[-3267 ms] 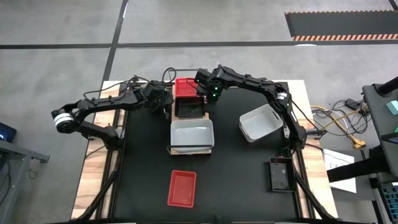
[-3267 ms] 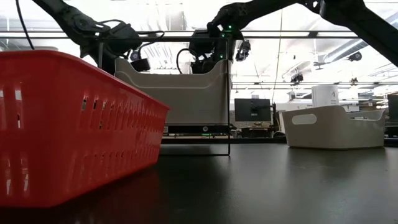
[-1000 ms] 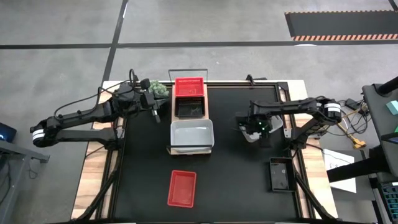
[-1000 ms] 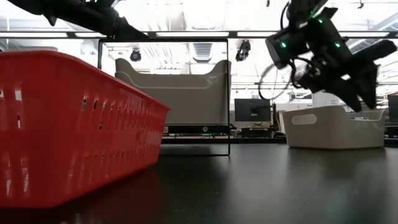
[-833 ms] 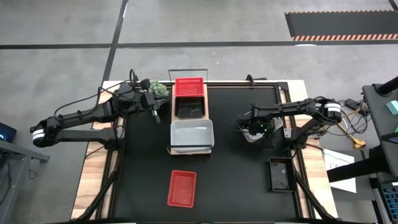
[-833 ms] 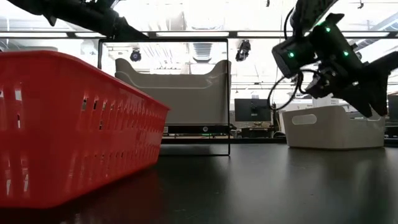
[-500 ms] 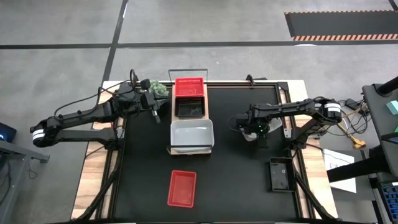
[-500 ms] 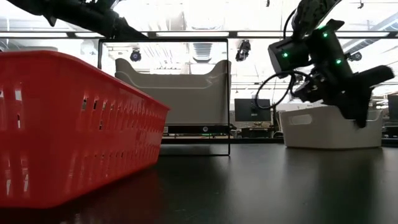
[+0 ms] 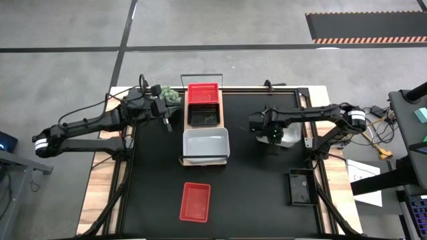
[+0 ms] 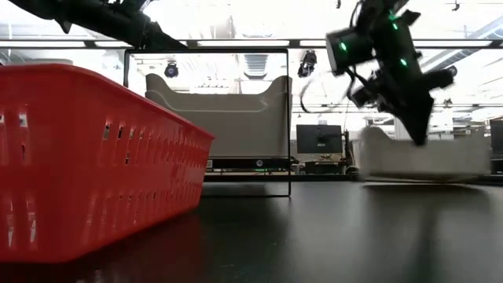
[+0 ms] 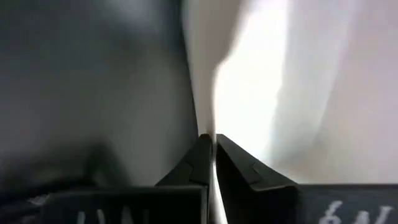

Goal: Stack baskets on shelf by color
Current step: Stack the gray bin on top of the gray bin on the shelf

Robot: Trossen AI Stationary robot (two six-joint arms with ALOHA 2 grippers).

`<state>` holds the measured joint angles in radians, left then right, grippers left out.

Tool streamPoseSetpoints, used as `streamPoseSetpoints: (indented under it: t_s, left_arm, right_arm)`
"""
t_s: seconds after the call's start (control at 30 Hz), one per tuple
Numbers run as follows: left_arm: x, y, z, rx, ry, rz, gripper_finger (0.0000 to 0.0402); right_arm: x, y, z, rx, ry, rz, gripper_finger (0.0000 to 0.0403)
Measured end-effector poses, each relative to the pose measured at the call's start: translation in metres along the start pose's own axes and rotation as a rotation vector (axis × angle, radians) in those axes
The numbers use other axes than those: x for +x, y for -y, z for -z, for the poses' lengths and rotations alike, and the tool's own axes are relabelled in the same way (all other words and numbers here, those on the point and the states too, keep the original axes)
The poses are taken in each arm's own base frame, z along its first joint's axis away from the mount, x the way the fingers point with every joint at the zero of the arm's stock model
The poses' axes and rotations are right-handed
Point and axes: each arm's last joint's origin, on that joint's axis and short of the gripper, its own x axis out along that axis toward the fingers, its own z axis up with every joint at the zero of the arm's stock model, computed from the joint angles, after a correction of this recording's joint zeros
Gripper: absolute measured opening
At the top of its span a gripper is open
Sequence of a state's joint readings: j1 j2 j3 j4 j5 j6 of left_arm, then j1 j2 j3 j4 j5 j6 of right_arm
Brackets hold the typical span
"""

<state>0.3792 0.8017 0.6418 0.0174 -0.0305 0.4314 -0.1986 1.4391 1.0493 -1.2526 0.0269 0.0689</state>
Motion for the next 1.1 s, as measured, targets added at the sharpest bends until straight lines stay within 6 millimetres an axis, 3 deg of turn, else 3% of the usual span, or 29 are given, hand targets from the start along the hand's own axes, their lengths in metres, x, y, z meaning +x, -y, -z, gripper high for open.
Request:
streamPoseSetpoints:
  t_s: [0.37,0.57,0.77,1.1]
  left_arm:
    - [0.000,0.000,0.000,0.000,0.000,0.000,0.0000]
    - [0.000,0.000,0.000,0.000,-0.001,0.000,0.0000]
    - [0.000,0.000,0.001,0.001,-0.001,0.001,0.0000]
    - [0.000,0.001,0.002,0.003,-0.006,0.003,0.0000]
  right_arm:
    - [-0.105,-0.006,-0.010,0.111,0.233,-0.026,0.0009]
    - [-0.148,-0.015,-0.007,0.144,0.411,0.015,0.0009]
    - [-0.175,-0.029,-0.016,0.129,0.506,0.033,0.0009]
    - [-0.193,-0.058,-0.069,0.024,0.475,0.049,0.0009]
